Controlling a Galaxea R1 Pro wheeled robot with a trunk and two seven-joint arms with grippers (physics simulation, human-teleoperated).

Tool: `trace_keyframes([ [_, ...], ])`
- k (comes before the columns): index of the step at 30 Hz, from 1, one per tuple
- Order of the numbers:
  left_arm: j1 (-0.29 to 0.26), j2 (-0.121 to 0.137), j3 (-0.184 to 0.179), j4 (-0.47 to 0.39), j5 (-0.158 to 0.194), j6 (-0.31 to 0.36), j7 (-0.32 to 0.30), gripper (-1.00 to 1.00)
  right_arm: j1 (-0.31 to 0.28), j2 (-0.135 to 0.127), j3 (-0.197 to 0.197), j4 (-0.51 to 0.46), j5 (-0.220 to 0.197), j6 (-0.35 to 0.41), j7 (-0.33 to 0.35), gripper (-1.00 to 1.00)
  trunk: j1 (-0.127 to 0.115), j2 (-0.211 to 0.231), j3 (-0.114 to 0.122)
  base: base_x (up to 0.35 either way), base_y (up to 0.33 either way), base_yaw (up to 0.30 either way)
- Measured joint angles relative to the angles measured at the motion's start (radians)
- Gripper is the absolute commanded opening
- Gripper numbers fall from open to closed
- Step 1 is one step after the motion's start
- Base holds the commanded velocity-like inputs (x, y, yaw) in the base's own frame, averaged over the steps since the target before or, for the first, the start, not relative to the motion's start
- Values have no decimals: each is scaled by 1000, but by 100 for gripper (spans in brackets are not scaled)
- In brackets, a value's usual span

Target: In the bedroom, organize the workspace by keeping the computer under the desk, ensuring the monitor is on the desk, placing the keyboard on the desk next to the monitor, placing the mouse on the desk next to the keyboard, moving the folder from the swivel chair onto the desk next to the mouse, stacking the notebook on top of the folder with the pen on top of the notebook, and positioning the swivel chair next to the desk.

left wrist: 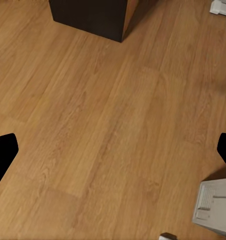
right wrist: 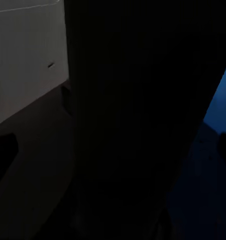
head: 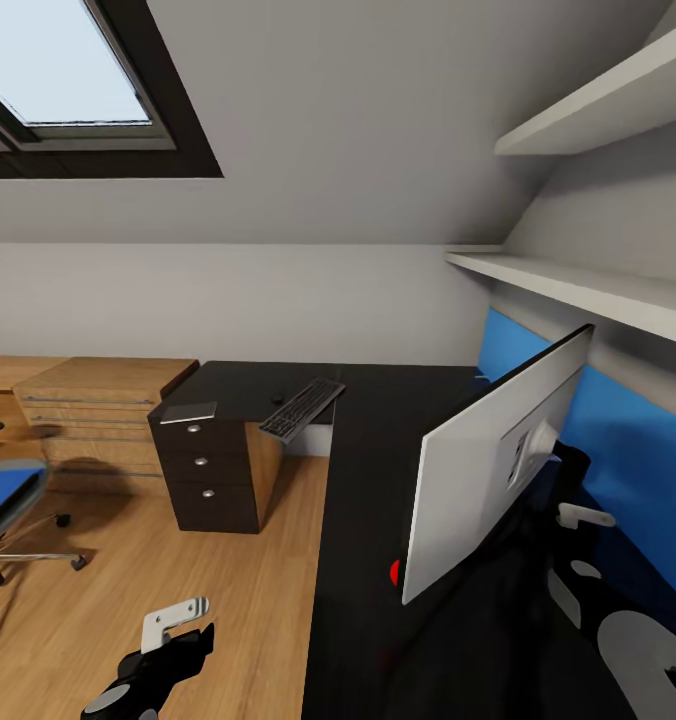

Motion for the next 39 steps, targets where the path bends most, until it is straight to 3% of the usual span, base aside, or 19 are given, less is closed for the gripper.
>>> trace_keyframes([
  [13,-1,1,1,0,-1,0,0,100,0,0,-1,0,17,0,-1,100,0,0,0,-47,0,0],
  [33,-1,1,0,2,-1,0,2,100,0,1,2,-2,17,15,3,100,1,0,0,-324,0,0],
  [34,-1,1,-2,15,-1,0,4,100,-1,6,4,-15,15,102,3,100,1,0,0,-336,0,0],
  [37,-1,2,-3,23,-2,0,5,100,-1,15,0,-79,11,226,3,100,1,0,0,-336,0,0],
  [38,-1,2,-3,24,-2,0,5,100,0,24,-1,-116,9,275,3,100,1,0,0,-336,38,0],
  [39,-1,3,-4,25,-2,0,4,100,12,52,-3,-201,8,373,3,100,1,0,0,-332,63,0],
])
